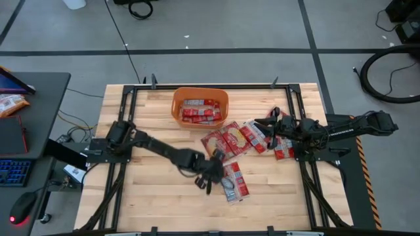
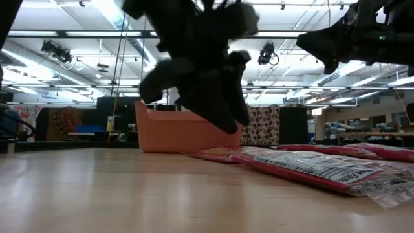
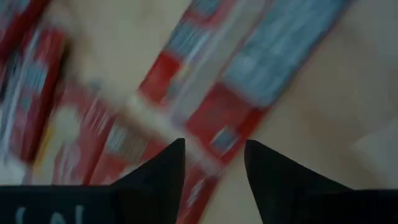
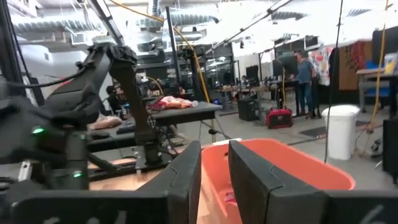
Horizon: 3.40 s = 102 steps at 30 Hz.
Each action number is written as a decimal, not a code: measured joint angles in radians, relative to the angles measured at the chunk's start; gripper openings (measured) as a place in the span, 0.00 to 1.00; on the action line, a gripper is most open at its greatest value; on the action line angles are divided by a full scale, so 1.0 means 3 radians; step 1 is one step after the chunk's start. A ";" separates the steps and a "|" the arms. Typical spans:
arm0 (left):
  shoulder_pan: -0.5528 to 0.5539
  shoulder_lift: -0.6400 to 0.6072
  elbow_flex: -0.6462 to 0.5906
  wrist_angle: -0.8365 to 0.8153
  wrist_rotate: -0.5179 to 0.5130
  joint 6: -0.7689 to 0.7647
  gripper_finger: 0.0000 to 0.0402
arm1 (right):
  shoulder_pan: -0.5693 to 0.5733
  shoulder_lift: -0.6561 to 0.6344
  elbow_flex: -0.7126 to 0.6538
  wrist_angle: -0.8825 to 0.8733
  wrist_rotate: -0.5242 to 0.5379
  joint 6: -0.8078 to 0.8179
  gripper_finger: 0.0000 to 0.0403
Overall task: Sort popcorn bags into baskets
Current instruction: Put the red popcorn bag into the orange bin
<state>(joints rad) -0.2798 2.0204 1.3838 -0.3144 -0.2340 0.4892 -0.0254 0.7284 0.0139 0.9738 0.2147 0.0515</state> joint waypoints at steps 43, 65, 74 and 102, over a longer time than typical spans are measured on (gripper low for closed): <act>-0.0211 -0.0115 0.0869 -0.1273 -0.1082 0.0309 0.01 | 0.0131 0.0234 0.0001 0.0063 -0.0019 0.0105 0.22; 0.1325 -0.0701 0.0865 -0.2431 -0.1570 -0.1274 0.00 | 0.0131 0.0234 0.0001 0.0120 -0.0024 0.0020 0.22; 0.1787 -0.0253 0.0864 -0.2493 -0.1091 -0.1004 0.01 | 0.0131 0.0234 0.0001 0.0115 -0.0031 -0.0035 0.22; 0.0464 0.0143 0.0928 -0.2006 -0.0252 -0.0323 0.41 | 0.0127 0.0235 0.0001 0.0113 -0.0028 -0.0022 0.22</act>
<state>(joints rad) -0.1406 2.0633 1.6623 -0.9161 -0.3096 0.3922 0.0128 0.7990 0.0143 1.0077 0.2062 0.0450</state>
